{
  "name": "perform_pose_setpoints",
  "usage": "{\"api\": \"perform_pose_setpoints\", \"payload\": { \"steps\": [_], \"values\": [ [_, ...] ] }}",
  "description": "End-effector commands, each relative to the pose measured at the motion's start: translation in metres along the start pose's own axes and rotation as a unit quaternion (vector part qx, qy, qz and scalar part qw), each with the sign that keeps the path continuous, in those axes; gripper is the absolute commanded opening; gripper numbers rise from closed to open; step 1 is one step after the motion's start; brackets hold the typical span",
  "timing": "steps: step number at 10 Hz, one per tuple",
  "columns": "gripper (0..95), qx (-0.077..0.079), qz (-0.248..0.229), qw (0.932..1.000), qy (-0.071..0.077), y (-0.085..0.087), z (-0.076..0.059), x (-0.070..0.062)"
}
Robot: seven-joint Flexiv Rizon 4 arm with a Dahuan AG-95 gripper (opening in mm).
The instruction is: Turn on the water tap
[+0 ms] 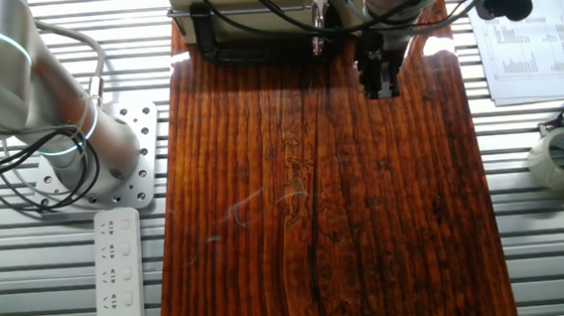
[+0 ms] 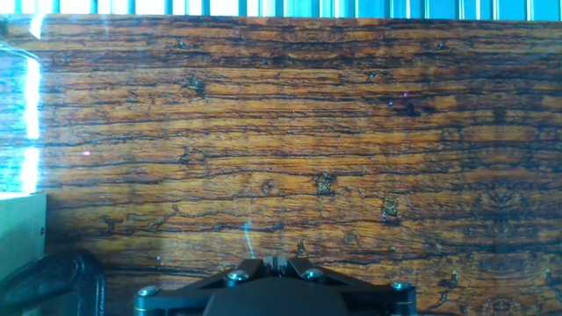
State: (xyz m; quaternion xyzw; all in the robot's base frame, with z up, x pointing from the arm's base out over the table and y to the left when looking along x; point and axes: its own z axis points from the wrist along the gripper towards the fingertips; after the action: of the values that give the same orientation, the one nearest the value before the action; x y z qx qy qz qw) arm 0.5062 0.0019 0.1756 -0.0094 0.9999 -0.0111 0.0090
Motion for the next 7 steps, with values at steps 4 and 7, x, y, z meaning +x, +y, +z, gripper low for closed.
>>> {"api": "perform_pose_setpoints", "payload": {
  "steps": [4,7],
  "values": [
    [0.0,0.000,-0.006,1.0000,0.001,-0.0010,-0.0006,0.0004],
    [0.0,0.000,-0.010,1.0000,0.001,-0.0009,-0.0007,0.0005]
  ]
}}
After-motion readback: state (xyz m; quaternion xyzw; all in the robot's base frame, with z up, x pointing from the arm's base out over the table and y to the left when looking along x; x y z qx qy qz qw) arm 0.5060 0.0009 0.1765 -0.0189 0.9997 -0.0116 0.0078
